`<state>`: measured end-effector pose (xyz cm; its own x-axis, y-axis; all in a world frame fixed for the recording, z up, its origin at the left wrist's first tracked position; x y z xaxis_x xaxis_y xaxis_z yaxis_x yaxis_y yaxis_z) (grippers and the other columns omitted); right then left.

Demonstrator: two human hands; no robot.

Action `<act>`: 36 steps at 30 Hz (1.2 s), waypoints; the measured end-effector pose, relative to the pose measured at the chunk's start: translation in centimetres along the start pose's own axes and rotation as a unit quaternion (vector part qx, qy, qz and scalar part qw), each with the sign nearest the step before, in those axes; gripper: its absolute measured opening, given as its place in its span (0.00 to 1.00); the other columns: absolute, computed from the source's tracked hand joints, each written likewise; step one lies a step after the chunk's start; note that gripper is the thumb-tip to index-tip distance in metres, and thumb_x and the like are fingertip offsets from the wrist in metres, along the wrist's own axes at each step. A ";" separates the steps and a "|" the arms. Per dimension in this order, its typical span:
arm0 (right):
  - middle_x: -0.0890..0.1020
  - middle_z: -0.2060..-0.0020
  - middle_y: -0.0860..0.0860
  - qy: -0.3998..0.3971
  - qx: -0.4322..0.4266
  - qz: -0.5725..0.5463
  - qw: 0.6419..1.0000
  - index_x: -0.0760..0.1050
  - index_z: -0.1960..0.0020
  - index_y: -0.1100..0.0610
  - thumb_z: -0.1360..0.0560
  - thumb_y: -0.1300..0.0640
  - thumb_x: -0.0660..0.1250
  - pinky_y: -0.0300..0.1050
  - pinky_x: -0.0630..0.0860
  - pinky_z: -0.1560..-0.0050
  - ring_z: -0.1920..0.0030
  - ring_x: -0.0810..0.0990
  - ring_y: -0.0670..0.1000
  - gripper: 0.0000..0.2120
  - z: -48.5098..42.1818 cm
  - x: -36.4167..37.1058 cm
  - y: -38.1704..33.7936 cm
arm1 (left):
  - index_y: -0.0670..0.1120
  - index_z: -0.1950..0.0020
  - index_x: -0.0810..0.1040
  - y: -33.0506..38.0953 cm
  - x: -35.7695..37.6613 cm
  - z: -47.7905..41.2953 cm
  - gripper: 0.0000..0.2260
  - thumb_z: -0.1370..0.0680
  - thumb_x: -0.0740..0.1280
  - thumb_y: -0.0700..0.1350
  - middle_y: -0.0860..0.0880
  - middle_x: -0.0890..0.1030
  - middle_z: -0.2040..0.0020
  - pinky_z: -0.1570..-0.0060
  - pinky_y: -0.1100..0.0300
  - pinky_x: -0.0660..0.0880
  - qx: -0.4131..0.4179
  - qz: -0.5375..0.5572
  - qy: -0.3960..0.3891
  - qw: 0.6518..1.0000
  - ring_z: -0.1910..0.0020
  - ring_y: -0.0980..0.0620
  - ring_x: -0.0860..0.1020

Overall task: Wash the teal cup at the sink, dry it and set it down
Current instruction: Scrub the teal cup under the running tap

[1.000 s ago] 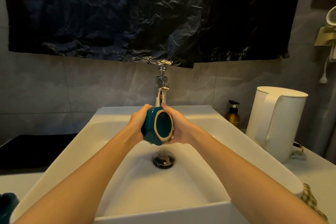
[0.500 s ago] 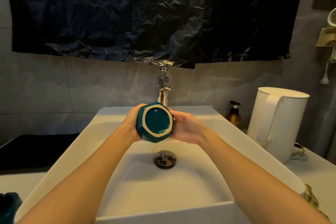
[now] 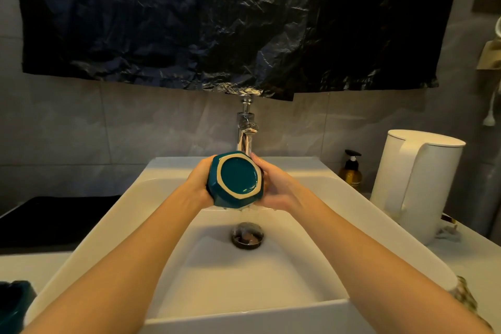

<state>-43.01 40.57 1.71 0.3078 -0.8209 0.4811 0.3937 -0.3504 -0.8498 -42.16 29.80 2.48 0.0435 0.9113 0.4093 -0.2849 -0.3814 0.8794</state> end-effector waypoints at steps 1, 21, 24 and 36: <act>0.84 0.53 0.55 -0.014 -0.013 -0.001 1.000 0.80 0.48 0.57 0.24 0.47 0.66 0.53 0.77 0.46 0.49 0.81 0.56 0.13 0.0 0.1 -0.1 | 0.41 0.53 0.78 0.2 -0.2 0.1 0.10 0.26 0.66 0.49 0.43 0.82 0.59 0.53 0.51 0.75 0.003 0.002 -0.002 1.000 0.57 0.44 0.78; 0.76 0.37 0.59 0.010 -0.027 -0.071 0.997 0.72 0.34 0.58 0.20 0.48 0.59 0.57 0.78 0.52 0.39 0.76 0.59 0.19 -1.0 0.5 0.3 | 0.48 0.56 0.79 1.1 -0.3 0.8 0.12 0.28 0.67 0.56 0.46 0.82 0.57 0.61 0.52 0.76 0.046 0.032 0.049 0.997 0.56 0.46 0.79; 0.72 0.33 0.61 -0.049 -0.055 -0.067 0.995 0.69 0.31 0.59 0.20 0.55 0.60 0.58 0.78 0.45 0.34 0.72 0.61 0.19 -0.4 1.0 -0.3 | 0.48 0.54 0.78 1.7 -1.4 1.0 0.11 0.26 0.66 0.55 0.45 0.80 0.55 0.63 0.52 0.76 0.059 0.074 0.085 0.992 0.55 0.47 0.77; 0.77 0.38 0.56 -0.057 -0.119 0.077 0.988 0.70 0.36 0.56 0.22 0.59 0.64 0.46 0.77 0.42 0.36 0.75 0.56 0.15 0.7 2.1 -1.2 | 0.47 0.48 0.75 1.4 -1.2 1.3 0.13 0.24 0.65 0.55 0.42 0.80 0.51 0.59 0.50 0.77 0.051 0.126 0.076 0.988 0.51 0.44 0.77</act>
<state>-42.22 39.56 3.91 0.4490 -0.8212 0.3522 0.1234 -0.3334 -0.9347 -41.38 28.01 3.51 -0.1639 0.7952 0.5837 -0.1709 -0.6057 0.7772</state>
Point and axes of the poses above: each hand's wrist, its own z-axis away from the middle knuckle, its own x-axis out of the palm, y = z × x, the point moved 7 cm from there along -z, towards the middle knuckle
